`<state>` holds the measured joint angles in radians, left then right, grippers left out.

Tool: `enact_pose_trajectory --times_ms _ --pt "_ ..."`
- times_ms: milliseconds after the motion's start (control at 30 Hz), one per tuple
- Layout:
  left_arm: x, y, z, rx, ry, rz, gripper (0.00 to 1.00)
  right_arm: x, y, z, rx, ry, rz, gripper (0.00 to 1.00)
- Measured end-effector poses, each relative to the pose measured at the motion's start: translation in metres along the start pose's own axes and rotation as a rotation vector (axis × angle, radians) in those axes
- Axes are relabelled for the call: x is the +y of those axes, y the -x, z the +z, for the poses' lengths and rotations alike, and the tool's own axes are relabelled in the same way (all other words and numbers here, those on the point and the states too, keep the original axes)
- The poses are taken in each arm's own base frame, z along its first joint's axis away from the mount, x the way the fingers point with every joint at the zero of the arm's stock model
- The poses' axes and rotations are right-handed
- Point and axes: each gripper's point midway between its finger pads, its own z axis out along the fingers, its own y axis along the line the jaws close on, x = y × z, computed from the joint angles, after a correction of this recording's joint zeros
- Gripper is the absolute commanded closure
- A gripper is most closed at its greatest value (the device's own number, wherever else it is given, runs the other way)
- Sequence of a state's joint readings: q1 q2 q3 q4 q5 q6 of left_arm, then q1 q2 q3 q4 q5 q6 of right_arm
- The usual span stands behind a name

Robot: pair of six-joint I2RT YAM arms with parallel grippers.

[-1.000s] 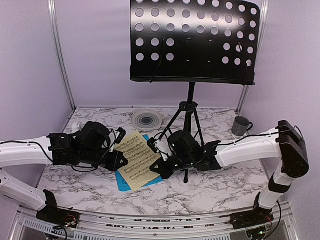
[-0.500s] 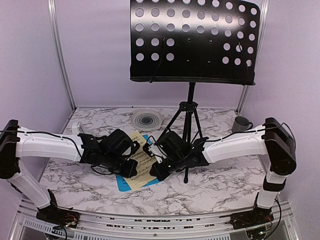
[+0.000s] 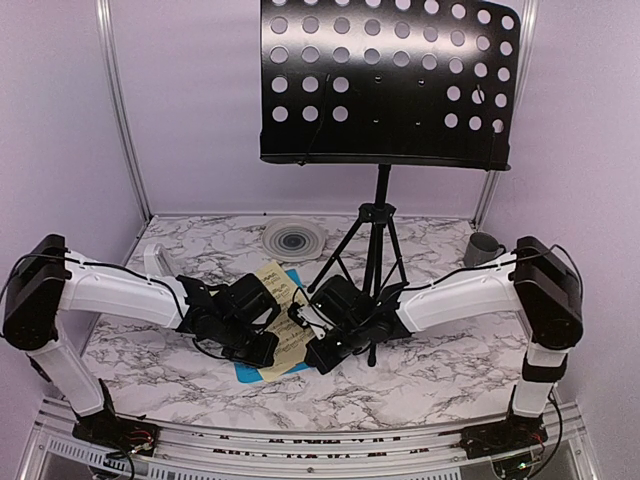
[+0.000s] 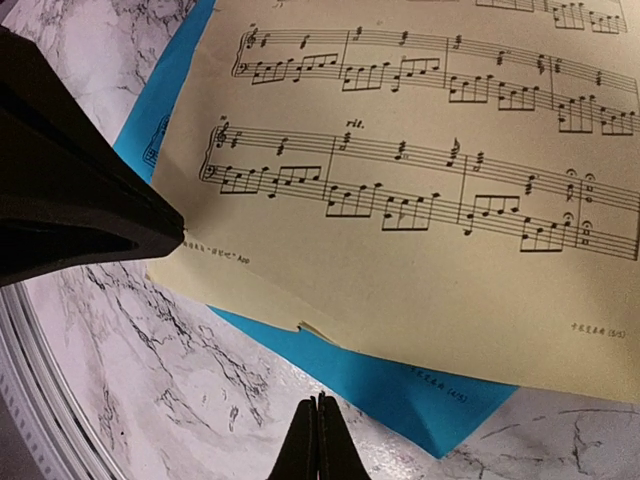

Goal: Pack up the instrument practice props
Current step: Adjust the sheet music at the center of the board.

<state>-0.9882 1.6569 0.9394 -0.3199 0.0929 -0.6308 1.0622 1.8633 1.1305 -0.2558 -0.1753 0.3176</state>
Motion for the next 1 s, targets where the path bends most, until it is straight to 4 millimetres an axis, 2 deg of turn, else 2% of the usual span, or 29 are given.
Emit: enact_pose_trajectory --times_ms 400,667,1000 --pt "0.014 0.004 0.007 0.011 0.026 -0.052 1.0 0.0 -0.017 0.016 0.056 -0.013 0.006 1.0" --pt "0.03 0.008 0.016 0.028 0.036 -0.101 1.0 0.0 -0.006 0.024 0.044 -0.022 0.005 1.0" --pt "0.051 0.03 0.016 -0.008 0.007 -0.168 1.0 -0.01 0.023 0.036 0.006 -0.047 0.019 1.0"
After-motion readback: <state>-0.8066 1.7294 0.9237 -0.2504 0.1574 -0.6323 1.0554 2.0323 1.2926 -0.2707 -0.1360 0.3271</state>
